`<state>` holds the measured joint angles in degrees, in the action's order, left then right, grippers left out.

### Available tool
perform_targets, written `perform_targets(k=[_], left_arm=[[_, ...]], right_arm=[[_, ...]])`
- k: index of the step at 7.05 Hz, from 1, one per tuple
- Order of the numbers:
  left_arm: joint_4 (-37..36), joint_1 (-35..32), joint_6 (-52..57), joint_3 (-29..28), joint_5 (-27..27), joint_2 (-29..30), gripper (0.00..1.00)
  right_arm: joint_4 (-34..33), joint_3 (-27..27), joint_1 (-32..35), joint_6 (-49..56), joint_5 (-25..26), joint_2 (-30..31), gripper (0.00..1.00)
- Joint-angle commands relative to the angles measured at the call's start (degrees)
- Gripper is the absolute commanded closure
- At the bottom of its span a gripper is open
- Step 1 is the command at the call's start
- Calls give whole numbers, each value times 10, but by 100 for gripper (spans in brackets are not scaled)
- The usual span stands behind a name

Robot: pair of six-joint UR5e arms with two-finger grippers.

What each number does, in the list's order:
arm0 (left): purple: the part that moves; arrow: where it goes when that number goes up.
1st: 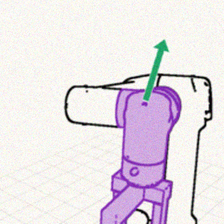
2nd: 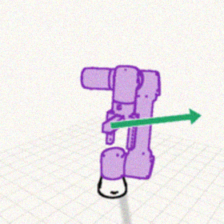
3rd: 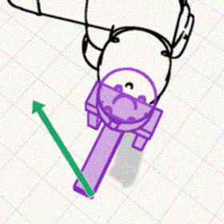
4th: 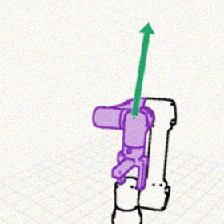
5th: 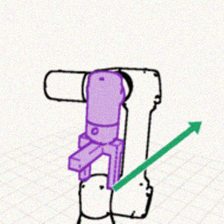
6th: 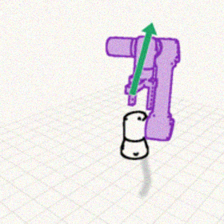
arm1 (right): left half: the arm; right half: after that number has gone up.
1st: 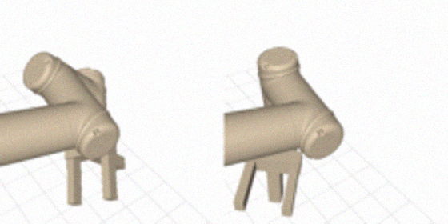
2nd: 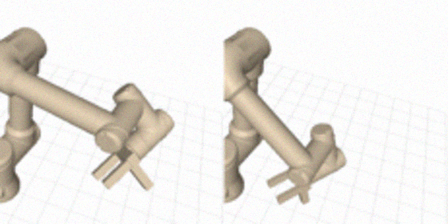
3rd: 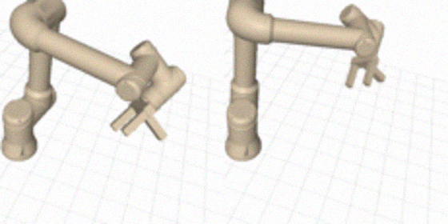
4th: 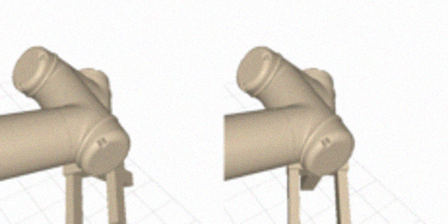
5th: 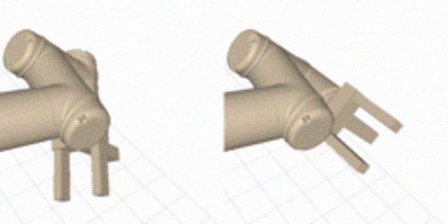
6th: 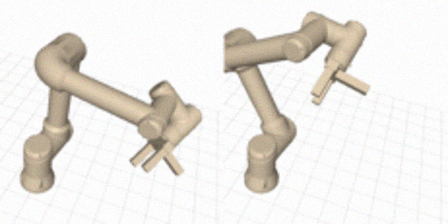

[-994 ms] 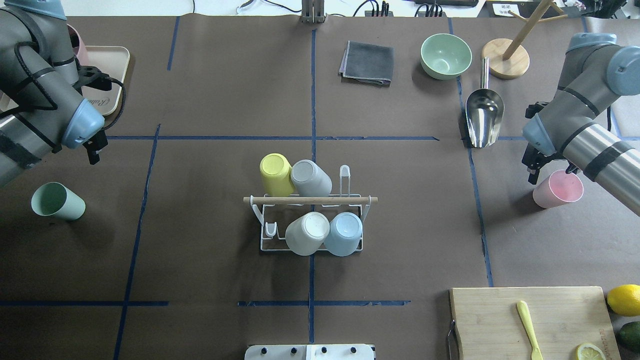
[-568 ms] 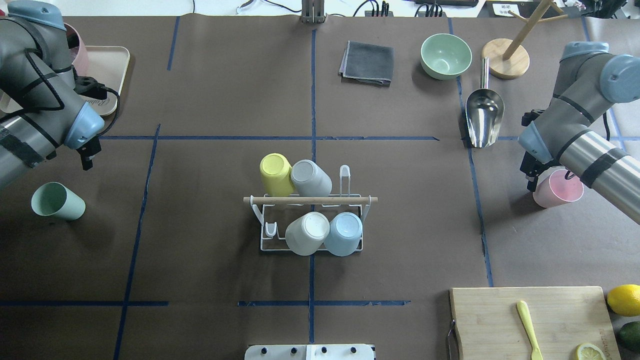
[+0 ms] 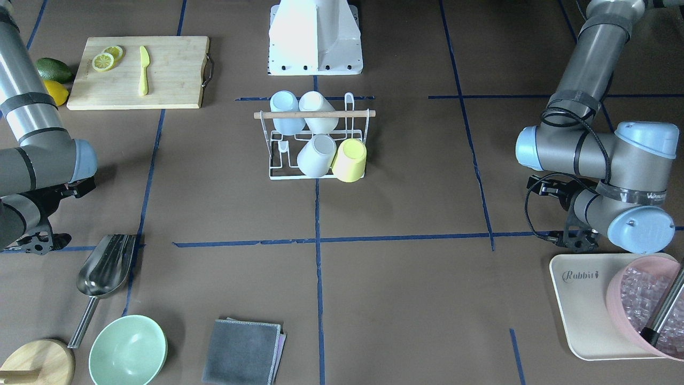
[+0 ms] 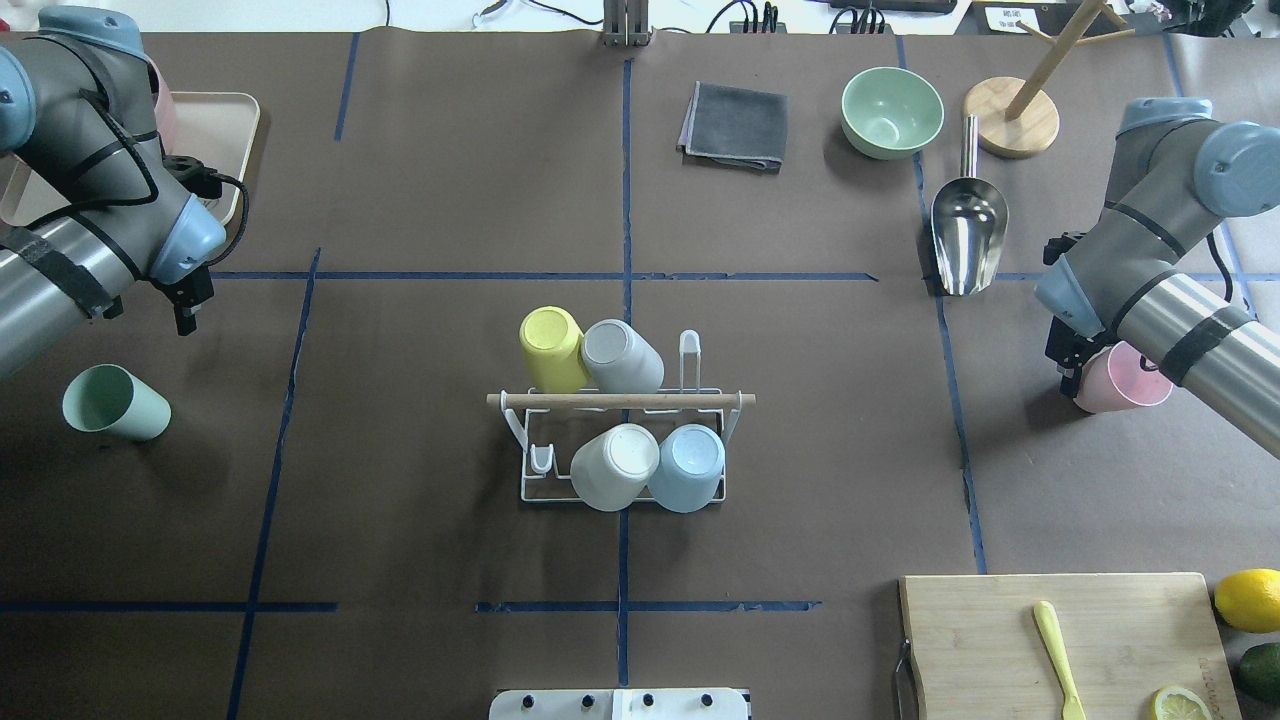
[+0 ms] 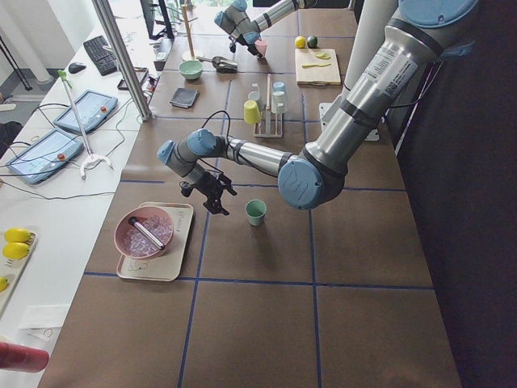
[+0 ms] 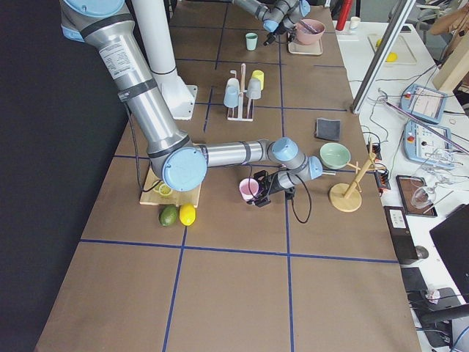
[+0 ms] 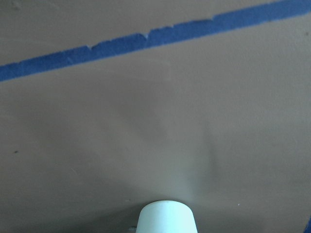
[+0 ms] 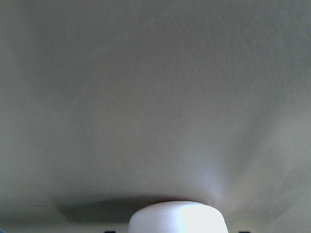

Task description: Place cup on cup holder

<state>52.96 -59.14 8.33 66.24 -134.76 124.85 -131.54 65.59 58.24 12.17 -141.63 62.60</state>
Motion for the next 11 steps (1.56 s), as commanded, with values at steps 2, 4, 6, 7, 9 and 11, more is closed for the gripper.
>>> perform_targets(k=[2, 4, 6, 7, 9, 11], left_arm=[[-28, 4, 6, -36, -2, 1, 0], [-73, 7, 7, -38, -7, 0, 0], [-110, 15, 7, -40, -32, -1, 0], [-110, 24, 7, -44, -32, -2, 0], [-110, 34, 7, -56, -32, -2, 0], [-110, 38, 7, -57, -32, -5, 0]], right_arm=[[-13, 7, 18, 0, 6, -5, 100], [-13, 43, 54, 0, 14, -10, 100], [-8, 117, 75, 1, 42, -10, 100], [-2, 151, 77, 4, 38, -6, 100], [92, 151, 79, 8, -52, 9, 100], [138, 203, 79, 53, -41, 10, 100]])
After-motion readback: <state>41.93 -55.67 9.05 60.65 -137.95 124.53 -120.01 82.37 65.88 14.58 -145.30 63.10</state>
